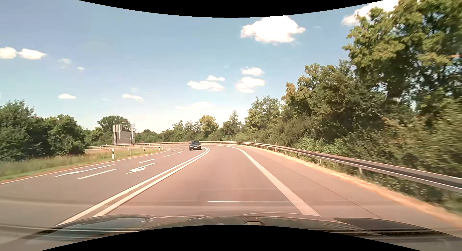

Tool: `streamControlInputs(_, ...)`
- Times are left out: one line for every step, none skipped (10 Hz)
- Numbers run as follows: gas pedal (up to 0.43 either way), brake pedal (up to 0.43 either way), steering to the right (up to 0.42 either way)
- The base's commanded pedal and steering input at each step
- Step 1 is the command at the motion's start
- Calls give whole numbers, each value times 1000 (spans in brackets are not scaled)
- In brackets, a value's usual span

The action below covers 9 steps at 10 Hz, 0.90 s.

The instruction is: Follow the waypoints while adhering to traffic rules and regulations

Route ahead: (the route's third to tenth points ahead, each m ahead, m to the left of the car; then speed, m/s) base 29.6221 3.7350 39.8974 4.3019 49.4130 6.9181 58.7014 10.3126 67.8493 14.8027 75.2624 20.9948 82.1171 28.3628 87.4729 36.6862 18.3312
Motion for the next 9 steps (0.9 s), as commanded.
streamControlInputs(480, 0, -7)
streamControlInputs(469, 0, -14)
streamControlInputs(449, 0, -17)
streamControlInputs(398, 0, -22)
streamControlInputs(339, 0, -23)
streamControlInputs(299, 0, -26)
streamControlInputs(240, 0, -29)
streamControlInputs(220, 0, -32)
streamControlInputs(220, 0, -34)
